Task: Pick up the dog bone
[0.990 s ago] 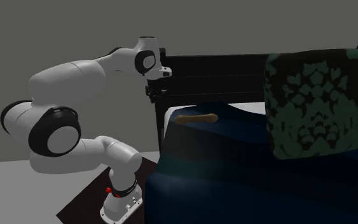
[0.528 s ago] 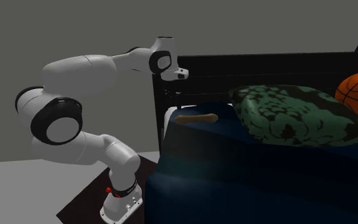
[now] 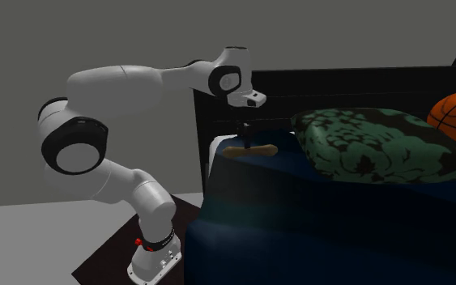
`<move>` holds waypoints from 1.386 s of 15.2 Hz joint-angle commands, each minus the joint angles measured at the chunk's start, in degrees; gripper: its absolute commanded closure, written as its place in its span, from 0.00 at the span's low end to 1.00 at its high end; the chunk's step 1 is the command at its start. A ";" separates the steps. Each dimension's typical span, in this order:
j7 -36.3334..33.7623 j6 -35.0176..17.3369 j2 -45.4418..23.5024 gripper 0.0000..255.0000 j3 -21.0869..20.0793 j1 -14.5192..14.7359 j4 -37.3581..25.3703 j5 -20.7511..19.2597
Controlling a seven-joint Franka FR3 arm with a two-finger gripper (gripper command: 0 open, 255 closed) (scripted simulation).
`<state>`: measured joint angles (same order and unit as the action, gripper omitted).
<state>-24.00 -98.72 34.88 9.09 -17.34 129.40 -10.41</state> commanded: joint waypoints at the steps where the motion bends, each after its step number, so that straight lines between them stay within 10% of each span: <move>1: -1.87 0.13 -1.23 0.00 1.03 -1.77 -1.47 -0.60; 10: -2.48 -5.51 -0.67 0.00 1.53 -1.98 4.75 -1.15; 11: -2.46 -5.56 -0.58 1.00 1.55 -2.00 4.89 -1.17; 21: -2.40 -4.76 -0.70 1.00 1.46 -1.95 3.96 -1.07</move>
<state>-26.39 -103.92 34.16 10.63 -19.32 133.73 -11.54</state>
